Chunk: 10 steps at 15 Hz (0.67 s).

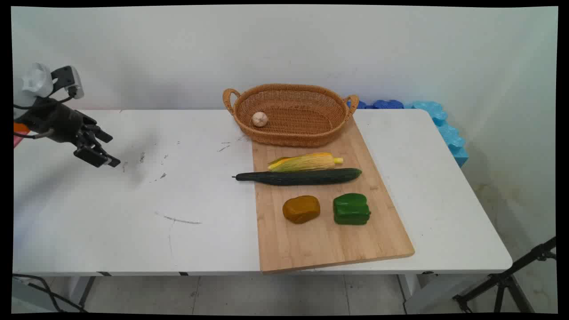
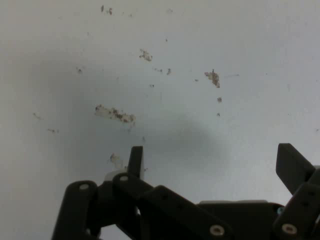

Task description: Pick up the cucumber from the cutting board

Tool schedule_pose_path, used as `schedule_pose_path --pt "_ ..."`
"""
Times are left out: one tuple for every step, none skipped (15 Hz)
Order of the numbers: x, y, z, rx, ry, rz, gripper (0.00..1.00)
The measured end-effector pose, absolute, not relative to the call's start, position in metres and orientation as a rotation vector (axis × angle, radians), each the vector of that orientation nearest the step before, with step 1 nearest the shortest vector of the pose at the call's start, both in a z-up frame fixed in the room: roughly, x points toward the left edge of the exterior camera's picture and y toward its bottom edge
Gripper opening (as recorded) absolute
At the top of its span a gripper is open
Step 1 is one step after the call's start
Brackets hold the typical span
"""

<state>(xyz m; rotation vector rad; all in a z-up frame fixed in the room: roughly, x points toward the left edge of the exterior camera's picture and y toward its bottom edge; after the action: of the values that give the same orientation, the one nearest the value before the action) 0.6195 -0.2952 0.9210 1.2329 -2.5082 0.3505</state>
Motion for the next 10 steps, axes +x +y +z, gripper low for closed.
schedule_pose_path --pt "0.617 -0.296 0.922 1.221 -2.512 0.352 1.00" --pt "0.615 -0.296 0.923 1.210 -2.516 0.353 1.00" --pt "0.613 -0.297 0.924 1.199 -2.519 0.354 1.00" --pt "0.610 -0.298 0.925 1.180 -2.525 0.355 1.00" --pt "0.607 -0.299 0.927 1.163 -2.531 0.354 1.00" --pt "0.602 -0.300 0.929 1.137 -2.539 0.353 1.00" --pt "0.598 -0.301 0.930 1.116 -2.546 0.350 1.00" --pt "0.592 -0.302 0.932 1.084 -2.556 0.345 1.00" --pt "0.582 -0.304 0.935 1.035 -2.568 0.336 1.00" --pt "0.573 -0.306 0.937 0.995 -2.576 0.327 1.00"
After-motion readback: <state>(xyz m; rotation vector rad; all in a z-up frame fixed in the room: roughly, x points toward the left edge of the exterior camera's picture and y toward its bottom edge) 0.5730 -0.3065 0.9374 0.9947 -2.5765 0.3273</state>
